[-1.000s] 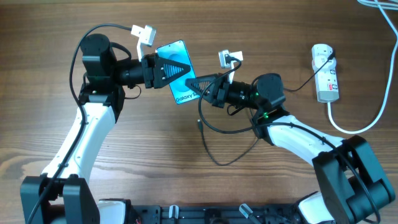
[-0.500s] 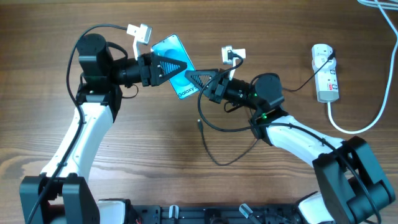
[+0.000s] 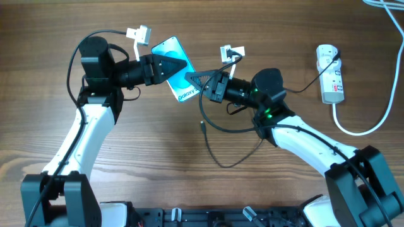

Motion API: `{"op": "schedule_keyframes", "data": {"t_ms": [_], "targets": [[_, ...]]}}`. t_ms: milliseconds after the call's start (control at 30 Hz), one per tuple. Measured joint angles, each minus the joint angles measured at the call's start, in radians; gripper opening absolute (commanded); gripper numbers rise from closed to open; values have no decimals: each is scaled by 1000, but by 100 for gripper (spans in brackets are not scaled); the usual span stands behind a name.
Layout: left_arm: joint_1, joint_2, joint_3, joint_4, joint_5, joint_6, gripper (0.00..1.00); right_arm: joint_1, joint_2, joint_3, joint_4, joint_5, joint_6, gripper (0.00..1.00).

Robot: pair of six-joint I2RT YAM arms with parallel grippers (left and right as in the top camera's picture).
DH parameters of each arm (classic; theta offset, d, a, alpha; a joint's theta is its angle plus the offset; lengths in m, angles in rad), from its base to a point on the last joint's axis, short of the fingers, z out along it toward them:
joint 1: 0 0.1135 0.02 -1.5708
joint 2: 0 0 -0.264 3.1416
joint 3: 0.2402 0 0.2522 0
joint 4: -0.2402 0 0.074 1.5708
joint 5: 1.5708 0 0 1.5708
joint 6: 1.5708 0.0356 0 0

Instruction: Plug charger to phone and switch on socket

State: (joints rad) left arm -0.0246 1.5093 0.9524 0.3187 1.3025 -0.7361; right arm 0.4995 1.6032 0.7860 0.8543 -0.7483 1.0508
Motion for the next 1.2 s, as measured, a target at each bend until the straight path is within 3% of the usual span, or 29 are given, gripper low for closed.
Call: {"op": "schedule_keyframes", "data": {"t_ms": [33, 133, 167, 200, 233, 300, 400, 500, 600, 700, 833, 1000, 1133, 1200], "targets": [[2, 0, 0, 0, -3, -2, 12, 8, 0, 0, -5, 4, 0, 4], [7, 0, -1, -4, 5, -19, 11, 13, -5, 2, -32, 5, 0, 5], [7, 0, -2, -5, 7, -28, 6, 14, -10, 5, -57, 4, 0, 11], [7, 0, -2, -5, 8, -30, 4, 14, -13, 8, -66, 0, 0, 19], [8, 1, -2, -5, 10, -37, 4, 14, -13, 9, -74, -3, -2, 36], [7, 2, -3, 3, -2, 3, 4, 14, -10, 7, -111, 6, 4, 83], [7, 2, -3, -26, -11, 28, 4, -18, 18, -14, -137, -16, 0, 96], [7, 0, 5, -144, -25, 40, 4, -80, 23, -21, -152, -72, -4, 100], [6, -7, 24, -511, -91, 77, 4, -197, 37, -32, -221, -110, -30, 100], [-11, -9, 21, -876, -254, 123, 4, -252, 43, -39, -429, -81, -109, 100], [-90, -11, 22, -1135, -329, 139, 4, -259, 48, -45, -743, 189, -187, 100], [-217, -11, 21, -1174, -396, 141, 4, -259, 48, -45, -803, 429, -185, 99], [-279, -11, 21, -1171, -405, 124, 4, -259, 48, -45, -803, 484, -180, 100], [-281, -11, 21, -1204, -409, 59, 4, -259, 48, -45, -802, 499, -166, 100]]}}
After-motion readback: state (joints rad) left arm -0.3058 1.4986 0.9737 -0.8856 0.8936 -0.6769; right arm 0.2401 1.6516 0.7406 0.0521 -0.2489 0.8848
